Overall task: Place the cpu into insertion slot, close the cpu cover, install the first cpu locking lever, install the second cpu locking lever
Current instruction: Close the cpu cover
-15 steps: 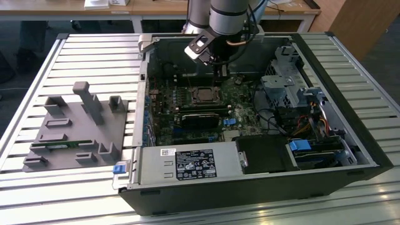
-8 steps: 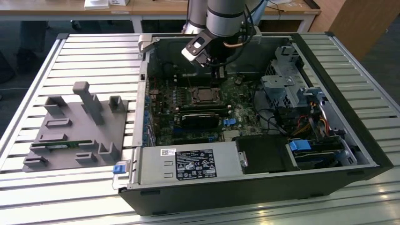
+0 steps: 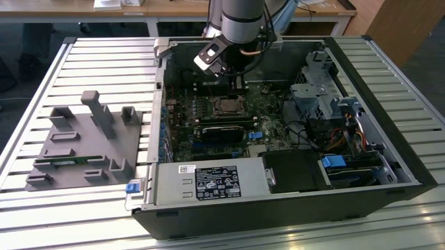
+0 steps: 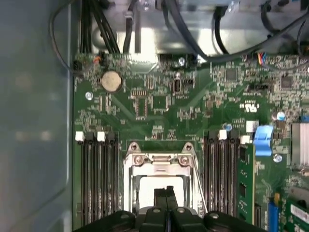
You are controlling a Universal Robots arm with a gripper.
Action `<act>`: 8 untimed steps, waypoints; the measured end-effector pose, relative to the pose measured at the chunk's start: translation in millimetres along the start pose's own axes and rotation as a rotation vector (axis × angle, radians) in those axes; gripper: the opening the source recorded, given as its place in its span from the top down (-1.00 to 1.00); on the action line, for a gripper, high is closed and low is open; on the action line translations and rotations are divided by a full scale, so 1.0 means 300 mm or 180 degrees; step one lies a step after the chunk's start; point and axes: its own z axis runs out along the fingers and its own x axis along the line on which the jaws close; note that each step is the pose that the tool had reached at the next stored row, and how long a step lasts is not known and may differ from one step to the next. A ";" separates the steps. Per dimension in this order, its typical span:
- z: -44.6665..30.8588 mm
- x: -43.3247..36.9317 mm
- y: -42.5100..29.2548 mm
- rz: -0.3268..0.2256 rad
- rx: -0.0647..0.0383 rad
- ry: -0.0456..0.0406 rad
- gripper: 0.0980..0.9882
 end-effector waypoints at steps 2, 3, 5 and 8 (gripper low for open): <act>0.012 0.000 -0.008 0.0000 0.0000 -0.0001 0.98; 0.018 0.000 -0.010 0.0000 0.0000 0.0000 0.98; 0.030 0.000 -0.012 0.0000 0.0002 0.0000 0.98; 0.039 -0.001 -0.020 0.0000 0.0005 -0.0001 0.98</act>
